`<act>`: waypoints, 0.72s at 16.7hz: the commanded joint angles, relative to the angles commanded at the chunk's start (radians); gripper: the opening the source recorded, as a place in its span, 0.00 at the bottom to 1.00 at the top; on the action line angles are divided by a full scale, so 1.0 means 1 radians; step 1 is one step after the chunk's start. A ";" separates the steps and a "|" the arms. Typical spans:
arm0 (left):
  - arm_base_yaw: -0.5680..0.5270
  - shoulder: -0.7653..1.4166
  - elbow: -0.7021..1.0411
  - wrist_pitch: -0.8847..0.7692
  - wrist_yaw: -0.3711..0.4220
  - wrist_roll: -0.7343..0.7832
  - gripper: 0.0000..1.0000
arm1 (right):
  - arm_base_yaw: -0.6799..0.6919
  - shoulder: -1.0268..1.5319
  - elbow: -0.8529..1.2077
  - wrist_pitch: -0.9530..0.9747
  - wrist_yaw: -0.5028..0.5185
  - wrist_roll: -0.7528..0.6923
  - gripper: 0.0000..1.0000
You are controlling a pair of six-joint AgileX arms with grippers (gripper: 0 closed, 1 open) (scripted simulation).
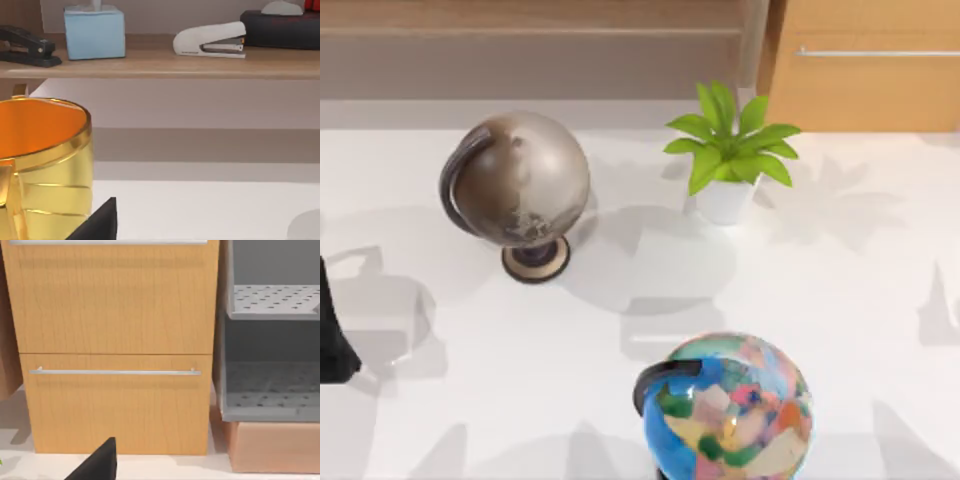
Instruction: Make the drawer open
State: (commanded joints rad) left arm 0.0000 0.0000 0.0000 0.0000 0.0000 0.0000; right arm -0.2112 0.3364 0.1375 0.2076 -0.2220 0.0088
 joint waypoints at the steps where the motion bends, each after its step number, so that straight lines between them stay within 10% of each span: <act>1: 0.000 0.000 0.000 0.000 0.000 0.000 1.00 | -0.044 0.066 0.027 0.041 -0.038 0.000 1.00; 12: 0.000 0.000 0.000 0.000 0.000 0.000 1.00 | -0.368 0.593 0.238 0.354 -0.350 0.007 1.00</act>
State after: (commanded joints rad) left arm 0.0000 0.0000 0.0000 0.0000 0.0000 0.0000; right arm -0.5788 0.9292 0.3759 0.5620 -0.5720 0.0154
